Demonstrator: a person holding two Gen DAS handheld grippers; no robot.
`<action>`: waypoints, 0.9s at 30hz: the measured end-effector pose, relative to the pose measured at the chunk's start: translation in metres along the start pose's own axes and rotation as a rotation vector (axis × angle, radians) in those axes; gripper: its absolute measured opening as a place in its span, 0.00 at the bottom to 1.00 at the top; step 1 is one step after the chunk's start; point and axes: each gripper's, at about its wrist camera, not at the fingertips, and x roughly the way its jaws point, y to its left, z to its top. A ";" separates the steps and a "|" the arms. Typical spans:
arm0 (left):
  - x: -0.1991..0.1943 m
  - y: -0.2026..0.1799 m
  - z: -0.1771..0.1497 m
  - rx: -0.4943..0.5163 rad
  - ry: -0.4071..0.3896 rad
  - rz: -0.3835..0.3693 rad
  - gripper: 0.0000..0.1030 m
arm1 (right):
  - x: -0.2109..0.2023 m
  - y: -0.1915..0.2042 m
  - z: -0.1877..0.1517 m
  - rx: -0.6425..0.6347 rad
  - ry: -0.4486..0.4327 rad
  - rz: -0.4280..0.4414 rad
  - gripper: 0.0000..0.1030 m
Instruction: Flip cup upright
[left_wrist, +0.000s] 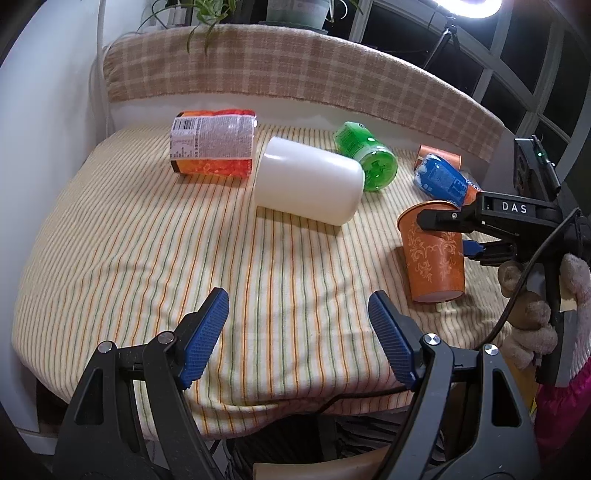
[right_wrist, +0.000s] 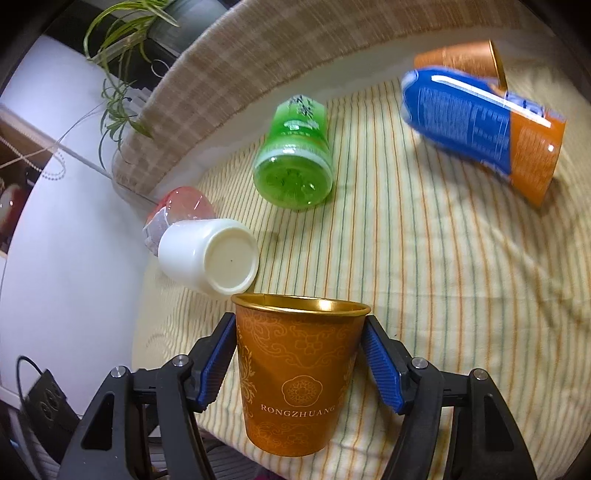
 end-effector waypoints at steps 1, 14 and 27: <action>-0.001 -0.002 0.001 0.003 -0.003 0.000 0.78 | -0.002 0.001 -0.001 -0.013 -0.010 -0.006 0.68; -0.008 -0.013 0.011 0.017 -0.056 -0.003 0.78 | -0.033 0.025 -0.004 -0.225 -0.230 -0.186 0.67; -0.008 -0.016 0.013 0.012 -0.059 -0.009 0.78 | -0.028 0.028 0.001 -0.325 -0.351 -0.280 0.67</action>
